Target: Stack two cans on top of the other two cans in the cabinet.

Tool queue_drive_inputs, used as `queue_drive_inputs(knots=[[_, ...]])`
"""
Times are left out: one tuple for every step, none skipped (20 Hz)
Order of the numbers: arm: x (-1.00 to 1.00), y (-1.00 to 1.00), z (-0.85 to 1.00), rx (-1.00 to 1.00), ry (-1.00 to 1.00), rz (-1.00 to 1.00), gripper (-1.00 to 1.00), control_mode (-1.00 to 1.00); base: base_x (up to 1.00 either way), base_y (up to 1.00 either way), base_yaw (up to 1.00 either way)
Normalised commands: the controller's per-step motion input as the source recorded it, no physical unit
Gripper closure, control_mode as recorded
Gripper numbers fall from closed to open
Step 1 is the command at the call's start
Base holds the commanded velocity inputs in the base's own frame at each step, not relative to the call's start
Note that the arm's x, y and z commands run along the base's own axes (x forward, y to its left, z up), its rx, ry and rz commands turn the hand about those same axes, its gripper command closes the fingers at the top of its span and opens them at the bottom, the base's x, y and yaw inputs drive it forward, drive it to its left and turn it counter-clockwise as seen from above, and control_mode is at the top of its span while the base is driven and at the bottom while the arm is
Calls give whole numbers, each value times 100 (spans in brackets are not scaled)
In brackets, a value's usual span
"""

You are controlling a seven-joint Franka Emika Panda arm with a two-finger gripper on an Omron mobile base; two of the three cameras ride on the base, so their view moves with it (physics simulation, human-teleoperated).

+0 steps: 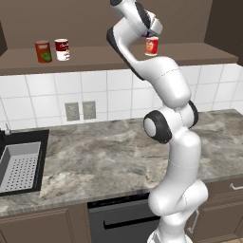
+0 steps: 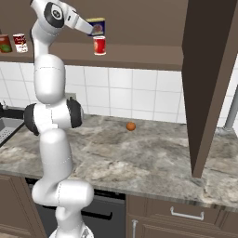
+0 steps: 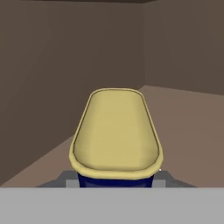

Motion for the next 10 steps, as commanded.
queue_drive_inputs(knots=[[0, 0, 0, 0, 0, 0, 100, -100, 0, 0, 0], [0, 0, 0, 0, 0, 0, 100, -100, 0, 0, 0], [0, -1, 0, 0, 0, 0, 100, -100, 0, 0, 0], [0, -2, 0, 0, 0, 0, 100, -100, 0, 0, 0], [0, -1, 0, 0, 0, 0, 100, -100, 0, 0, 0], [0, 0, 0, 0, 0, 0, 100, -100, 0, 0, 0], [0, 0, 0, 0, 0, 0, 100, -100, 0, 0, 0], [0, -1, 0, 0, 0, 0, 100, -100, 0, 0, 0], [0, -2, 0, 0, 0, 0, 100, -100, 0, 0, 0], [-1, -2, 0, 0, 0, 0, 100, -100, 0, 0, 0]])
